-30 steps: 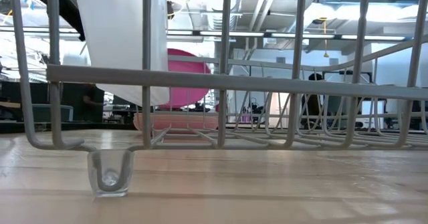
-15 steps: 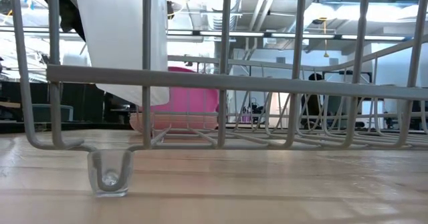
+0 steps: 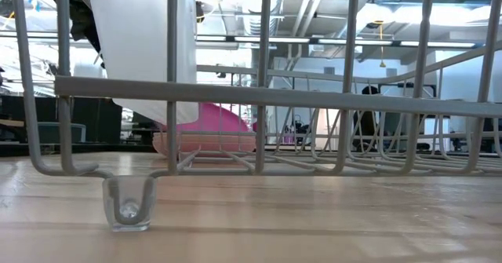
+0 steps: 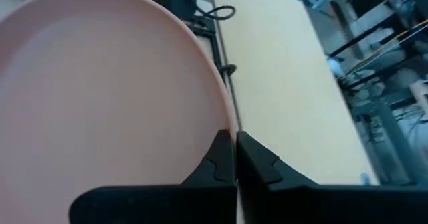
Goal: Sort dishes
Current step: Put the light brown plate in the dish rack
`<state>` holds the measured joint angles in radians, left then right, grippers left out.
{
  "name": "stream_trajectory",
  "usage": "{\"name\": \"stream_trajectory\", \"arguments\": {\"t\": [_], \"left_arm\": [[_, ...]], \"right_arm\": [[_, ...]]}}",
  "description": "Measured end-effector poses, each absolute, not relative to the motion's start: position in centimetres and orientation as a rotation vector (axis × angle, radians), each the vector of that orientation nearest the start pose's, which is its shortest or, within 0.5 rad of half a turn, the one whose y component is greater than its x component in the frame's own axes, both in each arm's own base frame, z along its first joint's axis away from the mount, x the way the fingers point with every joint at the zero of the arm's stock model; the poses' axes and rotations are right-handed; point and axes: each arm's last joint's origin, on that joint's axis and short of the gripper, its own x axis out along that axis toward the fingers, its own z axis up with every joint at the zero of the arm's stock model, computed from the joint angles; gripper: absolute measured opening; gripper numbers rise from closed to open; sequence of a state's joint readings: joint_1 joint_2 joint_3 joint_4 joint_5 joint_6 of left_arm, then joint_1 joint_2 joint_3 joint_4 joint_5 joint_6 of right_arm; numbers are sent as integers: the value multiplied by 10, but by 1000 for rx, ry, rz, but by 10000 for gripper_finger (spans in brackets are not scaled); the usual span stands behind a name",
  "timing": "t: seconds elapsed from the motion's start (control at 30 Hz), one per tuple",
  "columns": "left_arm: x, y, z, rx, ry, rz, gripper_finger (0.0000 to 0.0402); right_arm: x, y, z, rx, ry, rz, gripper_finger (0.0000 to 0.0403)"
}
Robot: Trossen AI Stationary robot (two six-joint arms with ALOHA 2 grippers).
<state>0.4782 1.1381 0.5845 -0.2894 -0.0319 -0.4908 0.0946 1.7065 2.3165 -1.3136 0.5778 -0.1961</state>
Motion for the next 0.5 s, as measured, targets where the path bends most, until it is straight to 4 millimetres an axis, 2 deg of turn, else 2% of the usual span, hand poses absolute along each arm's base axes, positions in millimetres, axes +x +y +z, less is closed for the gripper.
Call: {"name": "stream_trajectory", "arguments": {"t": [0.27,0.5], "left_arm": [[183,96,190,-654,779,692,109],[173,89,202,-630,757,664,115]], "right_arm": [[287,25,483,-250,790,-443,0],[291,55,466,-215,855,-403,0]]}}
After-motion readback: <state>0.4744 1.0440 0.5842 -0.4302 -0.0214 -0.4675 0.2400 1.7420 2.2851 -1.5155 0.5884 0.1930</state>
